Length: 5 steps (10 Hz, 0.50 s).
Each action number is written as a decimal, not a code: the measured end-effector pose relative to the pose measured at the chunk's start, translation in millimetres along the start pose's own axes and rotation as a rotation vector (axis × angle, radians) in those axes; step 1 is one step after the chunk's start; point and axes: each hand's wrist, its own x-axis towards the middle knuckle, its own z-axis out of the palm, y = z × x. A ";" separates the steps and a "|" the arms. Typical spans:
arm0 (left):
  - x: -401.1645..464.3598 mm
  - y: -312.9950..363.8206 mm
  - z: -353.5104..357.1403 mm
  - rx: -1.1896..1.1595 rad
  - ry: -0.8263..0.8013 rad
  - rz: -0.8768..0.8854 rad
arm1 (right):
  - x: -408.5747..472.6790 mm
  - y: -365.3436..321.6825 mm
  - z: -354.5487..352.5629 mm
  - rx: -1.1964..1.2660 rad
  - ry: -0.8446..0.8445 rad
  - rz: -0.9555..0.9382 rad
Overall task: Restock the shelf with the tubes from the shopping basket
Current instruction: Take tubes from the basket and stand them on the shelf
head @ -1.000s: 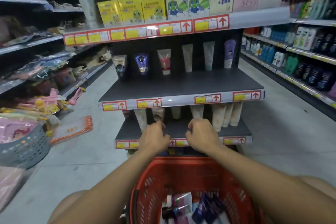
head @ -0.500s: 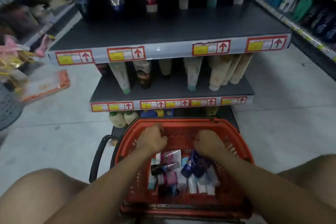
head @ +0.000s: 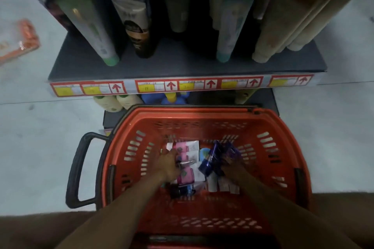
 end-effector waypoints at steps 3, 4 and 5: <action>21.1 -6.9 27.9 -0.043 0.096 0.002 | 73.4 35.5 25.7 0.480 0.172 0.099; 26.6 -6.6 25.8 -0.119 0.089 -0.021 | 77.7 36.0 37.3 0.573 0.163 0.240; 29.7 -5.4 22.0 -0.227 0.033 -0.034 | 85.2 40.5 37.2 0.587 0.141 0.353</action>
